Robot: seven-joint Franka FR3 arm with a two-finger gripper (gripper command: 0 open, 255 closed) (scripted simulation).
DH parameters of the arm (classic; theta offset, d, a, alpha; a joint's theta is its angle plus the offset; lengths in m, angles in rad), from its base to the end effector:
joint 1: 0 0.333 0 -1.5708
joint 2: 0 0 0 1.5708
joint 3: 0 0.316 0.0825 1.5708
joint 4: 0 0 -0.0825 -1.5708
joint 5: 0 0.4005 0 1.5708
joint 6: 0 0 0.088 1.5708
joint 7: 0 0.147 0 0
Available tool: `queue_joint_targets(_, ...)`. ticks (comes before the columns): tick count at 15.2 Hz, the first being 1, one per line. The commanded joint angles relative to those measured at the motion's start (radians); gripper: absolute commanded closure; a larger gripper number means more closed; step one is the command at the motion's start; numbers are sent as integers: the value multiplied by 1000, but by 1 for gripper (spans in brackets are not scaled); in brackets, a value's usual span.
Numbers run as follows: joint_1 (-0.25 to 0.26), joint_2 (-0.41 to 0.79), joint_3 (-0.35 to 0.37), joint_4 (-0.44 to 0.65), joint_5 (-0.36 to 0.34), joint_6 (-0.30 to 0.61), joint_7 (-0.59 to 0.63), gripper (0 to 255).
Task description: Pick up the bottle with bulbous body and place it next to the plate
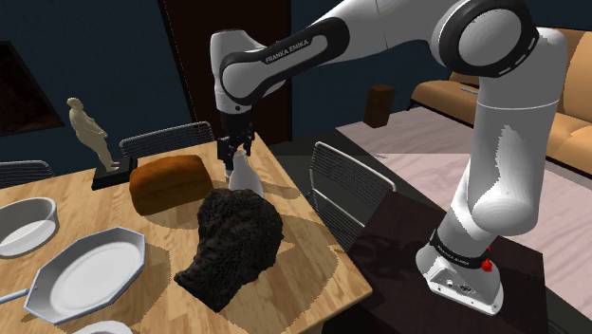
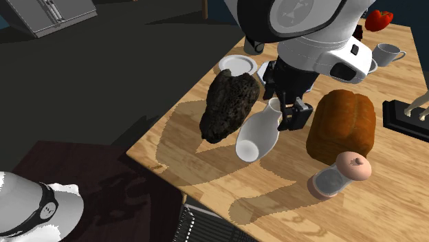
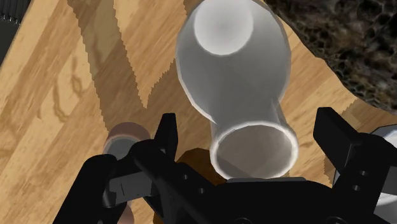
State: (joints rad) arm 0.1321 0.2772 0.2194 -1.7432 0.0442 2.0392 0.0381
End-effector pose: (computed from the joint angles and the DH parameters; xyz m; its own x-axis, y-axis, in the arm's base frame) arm 0.6143 0.2213 0.3737 0.9597 0.2802 0.0197 0.2807 -0.9545 -0.1002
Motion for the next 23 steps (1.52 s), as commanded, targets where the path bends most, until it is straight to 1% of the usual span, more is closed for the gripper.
queue_joint_targets(1, 0, 0, 0, 0, 0, 1, 0, 0)
queue_joint_targets(4, 0, 0, 0, 0, 0, 1, 0, 0)
queue_joint_targets(5, 0, 0, 0, 0, 0, 1, 0, 255)
queue_joint_targets(14, 0, 0, 0, 0, 0, 1, 0, 255)
queue_joint_targets(23, -1, -27, 1, 84, 4, -111, 5, 255)
